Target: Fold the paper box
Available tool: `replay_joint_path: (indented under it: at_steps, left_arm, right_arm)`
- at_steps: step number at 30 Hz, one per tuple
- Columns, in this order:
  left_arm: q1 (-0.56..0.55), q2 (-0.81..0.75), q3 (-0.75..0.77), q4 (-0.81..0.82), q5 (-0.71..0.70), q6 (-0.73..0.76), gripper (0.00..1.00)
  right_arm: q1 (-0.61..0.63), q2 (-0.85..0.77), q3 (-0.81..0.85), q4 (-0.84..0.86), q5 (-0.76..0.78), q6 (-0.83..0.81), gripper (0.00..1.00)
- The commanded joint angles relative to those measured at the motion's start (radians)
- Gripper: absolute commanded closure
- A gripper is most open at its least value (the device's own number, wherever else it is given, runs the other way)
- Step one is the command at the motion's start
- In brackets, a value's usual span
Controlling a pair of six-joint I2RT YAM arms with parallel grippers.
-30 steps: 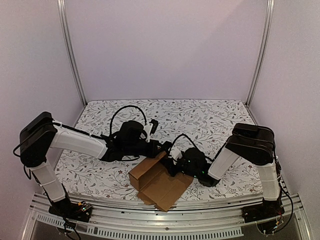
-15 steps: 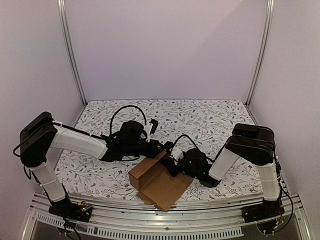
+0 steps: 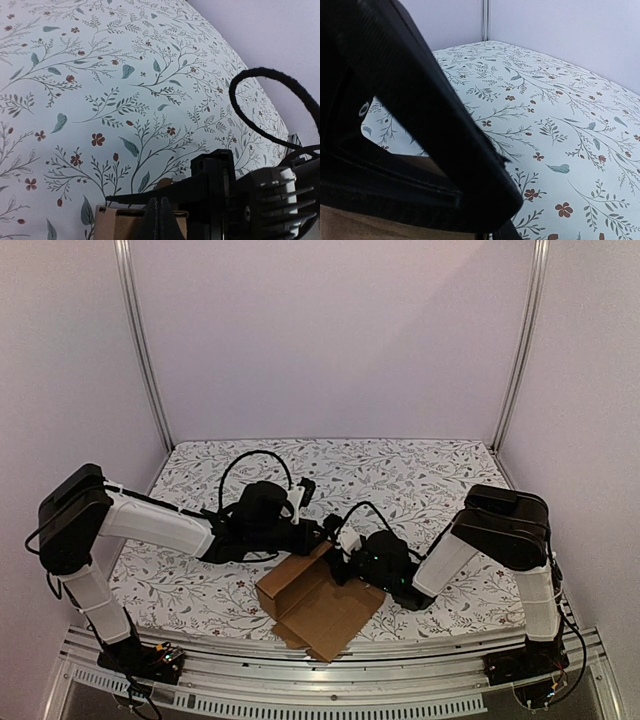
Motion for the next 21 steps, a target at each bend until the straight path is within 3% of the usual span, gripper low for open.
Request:
replay_joint_path:
  at_steps: [1,3,11,16,21]
  left_arm:
    - [-0.005,-0.007,-0.021,-0.090,-0.022,0.009,1.00]
    - [-0.006,-0.013,-0.024,-0.092,-0.025,0.009,1.00]
    - [-0.007,-0.028,-0.030,-0.095,-0.032,0.011,1.00]
    - [-0.008,-0.037,-0.037,-0.096,-0.043,0.011,1.00]
    - [-0.009,-0.046,-0.044,-0.096,-0.048,0.009,1.00]
  right_arm:
    - [-0.002,-0.009,0.029,-0.018,0.003,-0.006,0.92]
    - [-0.003,-0.004,0.030,-0.021,0.004,-0.006,1.00]
    - [0.000,-0.004,0.024,-0.019,0.007,0.002,1.00]
    - [0.005,-0.011,0.009,-0.002,0.020,0.011,0.79]
    - [0.014,-0.021,-0.010,-0.007,0.025,0.008,0.74]
